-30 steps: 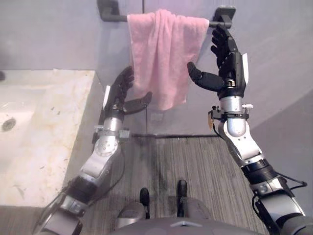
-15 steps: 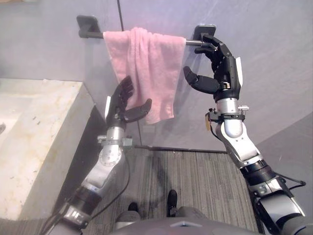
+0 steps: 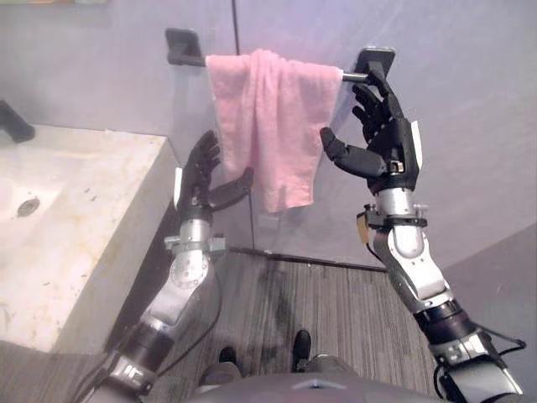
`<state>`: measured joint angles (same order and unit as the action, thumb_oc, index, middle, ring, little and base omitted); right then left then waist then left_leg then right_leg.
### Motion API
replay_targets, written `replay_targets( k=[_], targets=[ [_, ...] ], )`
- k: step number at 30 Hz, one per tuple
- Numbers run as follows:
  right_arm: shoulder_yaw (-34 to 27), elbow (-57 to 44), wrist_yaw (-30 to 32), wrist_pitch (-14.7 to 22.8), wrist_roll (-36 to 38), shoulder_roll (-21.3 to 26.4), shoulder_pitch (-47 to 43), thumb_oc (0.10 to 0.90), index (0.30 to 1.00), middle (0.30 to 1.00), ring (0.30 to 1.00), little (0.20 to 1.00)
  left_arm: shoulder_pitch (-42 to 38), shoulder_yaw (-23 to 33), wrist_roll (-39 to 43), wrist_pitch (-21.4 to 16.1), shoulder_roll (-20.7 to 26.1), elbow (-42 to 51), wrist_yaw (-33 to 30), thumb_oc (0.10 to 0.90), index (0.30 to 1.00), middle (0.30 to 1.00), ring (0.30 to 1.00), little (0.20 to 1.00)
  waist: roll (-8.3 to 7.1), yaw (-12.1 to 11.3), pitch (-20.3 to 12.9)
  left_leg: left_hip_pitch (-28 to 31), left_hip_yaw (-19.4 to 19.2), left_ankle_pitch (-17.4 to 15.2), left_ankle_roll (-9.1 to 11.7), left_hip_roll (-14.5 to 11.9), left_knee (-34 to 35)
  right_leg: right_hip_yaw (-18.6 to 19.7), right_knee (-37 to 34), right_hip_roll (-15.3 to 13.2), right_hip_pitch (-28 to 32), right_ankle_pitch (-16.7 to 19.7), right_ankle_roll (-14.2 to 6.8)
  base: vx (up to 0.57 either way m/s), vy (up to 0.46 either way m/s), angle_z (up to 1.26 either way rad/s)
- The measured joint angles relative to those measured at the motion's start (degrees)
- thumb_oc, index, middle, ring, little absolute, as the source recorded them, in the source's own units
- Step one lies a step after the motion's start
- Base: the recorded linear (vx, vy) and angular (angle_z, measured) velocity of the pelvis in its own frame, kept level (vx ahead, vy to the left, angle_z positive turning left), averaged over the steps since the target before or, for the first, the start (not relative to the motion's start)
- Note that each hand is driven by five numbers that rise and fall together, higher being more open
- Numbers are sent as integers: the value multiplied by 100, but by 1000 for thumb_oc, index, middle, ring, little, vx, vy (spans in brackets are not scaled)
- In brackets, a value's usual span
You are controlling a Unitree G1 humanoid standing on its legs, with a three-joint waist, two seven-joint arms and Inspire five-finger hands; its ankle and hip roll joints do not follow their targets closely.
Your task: Organize the bathroom.
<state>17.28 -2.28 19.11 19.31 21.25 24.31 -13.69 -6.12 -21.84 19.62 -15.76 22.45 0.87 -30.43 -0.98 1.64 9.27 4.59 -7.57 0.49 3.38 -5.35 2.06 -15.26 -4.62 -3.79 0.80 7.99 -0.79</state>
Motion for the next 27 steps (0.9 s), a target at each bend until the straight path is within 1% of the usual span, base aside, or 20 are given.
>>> replay_targets(
  k=[2, 3, 4, 5, 7, 12, 19, 20, 23, 26, 27],
  targets=[
    [149, 233, -63, -78, 64, -13, 96, 800, 900, 900, 900, 900, -2, -37, 0, -1, 1, 1, -30, 800, 900, 900, 900, 900, 2, 1, -6, 99, -7, 102, -35, 44, 217, -2, 0, -25, 2, 12, -25, 36, 93, 3],
    [244, 336, -90, -220, 201, -16, 187, 800, 900, 900, 900, 900, -10, -48, 0, -2, 0, 4, -28, 800, 900, 900, 900, 900, 1, 6, -7, 128, 2, 137, -40, 67, 293, -8, 0, -46, -2, 7, -55, 40, 81, 4],
    [355, 501, -106, -359, 225, -24, 308, 800, 900, 900, 900, 900, -9, -62, 0, -1, 3, 7, -30, 800, 900, 900, 900, 900, 4, -1, -8, 124, -1, 139, -39, 89, 297, -7, 0, -68, -3, 12, -69, 41, 93, 5],
    [392, 528, -107, -424, 222, -30, 389, 800, 900, 900, 900, 900, -9, -63, 0, -2, 5, 15, -31, 800, 900, 900, 900, 900, 5, -6, -8, 127, 1, 139, -38, 99, 298, -9, 0, -79, -3, 11, -74, 46, 100, 1],
    [518, 620, -99, -467, 219, -64, 558, 800, 900, 900, 900, 900, -6, -60, 0, -1, 15, 31, -77, 800, 900, 900, 900, 900, 11, -4, -12, 142, -6, 159, -10, 114, 285, -6, 0, -93, -2, 23, -77, 40, 70, -1],
    [508, 606, 22, -467, 162, -121, 592, 800, 900, 900, 900, 900, -8, -59, 0, -1, 23, 39, -100, 800, 900, 900, 900, 900, 12, 4, -13, 177, -50, 156, -9, 121, 286, 10, 0, -96, 9, 29, -85, 45, 53, -4],
    [127, 581, 282, -464, 128, -120, 576, 800, 900, 900, 900, 900, -3, -3, -29, 0, 39, 196, -283, 800, 900, 900, 900, 900, 12, -12, -14, 197, -96, 151, -6, 120, 302, 82, 0, -80, 14, 28, -101, 39, 19, -3],
    [87, 575, 330, -464, -26, -98, 556, 800, 900, 900, 900, 900, -2, 17, -125, 1, 52, 195, -352, 800, 900, 900, 900, 900, 12, -5, -14, 204, -137, 137, -13, 120, 303, 119, 0, -83, 11, 10, -126, 48, 15, -12],
    [56, 388, 386, -465, -60, 74, 556, 800, 900, 900, 900, 900, -4, 69, -234, 1, 74, 195, -464, 800, 900, 900, 900, 900, 13, 21, -14, 214, -167, 130, -16, 121, 303, 146, 0, -83, 7, 12, -129, 58, 17, -7],
    [-46, 317, 379, -463, -70, 82, 551, 800, 900, 900, 900, 900, -8, 150, -234, 2, 71, 195, -522, 800, 900, 900, 900, 900, 11, 22, -20, 226, -184, 129, -15, 114, 303, 150, 0, -75, 8, 12, -129, 48, 16, -4],
    [-85, 300, 367, -463, -70, 82, 551, 800, 900, 900, 900, 900, -9, 258, -234, 3, 72, 195, -542, 800, 900, 900, 900, 900, 11, 21, -21, 234, -192, 127, -12, 107, 303, 154, 0, -67, 8, 12, -129, 85, 40, -3]
  ],
)
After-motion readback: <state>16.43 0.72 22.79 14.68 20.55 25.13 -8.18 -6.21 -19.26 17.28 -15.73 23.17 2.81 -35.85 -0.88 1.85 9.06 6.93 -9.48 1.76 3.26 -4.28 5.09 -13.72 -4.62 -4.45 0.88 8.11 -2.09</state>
